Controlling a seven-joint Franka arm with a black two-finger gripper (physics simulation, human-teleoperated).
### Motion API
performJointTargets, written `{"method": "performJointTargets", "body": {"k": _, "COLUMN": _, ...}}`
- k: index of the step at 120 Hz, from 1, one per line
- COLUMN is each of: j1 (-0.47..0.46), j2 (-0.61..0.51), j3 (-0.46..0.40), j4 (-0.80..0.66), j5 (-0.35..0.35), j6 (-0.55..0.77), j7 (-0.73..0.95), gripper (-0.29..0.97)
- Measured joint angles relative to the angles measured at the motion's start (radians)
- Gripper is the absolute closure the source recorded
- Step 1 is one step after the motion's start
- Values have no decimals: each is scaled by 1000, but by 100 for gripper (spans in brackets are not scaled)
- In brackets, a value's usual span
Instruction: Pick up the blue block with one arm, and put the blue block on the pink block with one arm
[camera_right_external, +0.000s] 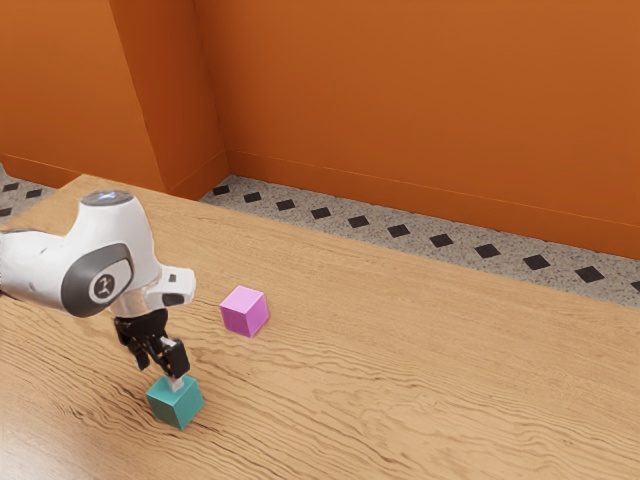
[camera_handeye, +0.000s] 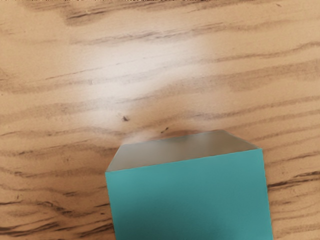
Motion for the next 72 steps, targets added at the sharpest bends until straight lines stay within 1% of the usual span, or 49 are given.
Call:
{"method": "performJointTargets", "body": {"k": 17, "j1": -20, "j2": 19, "j3": -1, "j4": 2, "j5": -19, "j6": 26, "j7": 16, "gripper": 4}}
{"method": "performJointTargets", "body": {"k": 39, "j1": -23, "j2": 35, "j3": 0, "j4": 2, "j5": -53, "j6": 42, "j7": 32, "gripper": 3}}
{"method": "performJointTargets", "body": {"k": 72, "j1": -21, "j2": 51, "j3": 2, "j4": 1, "j5": -74, "j6": 47, "j7": 49, "gripper": 3}}
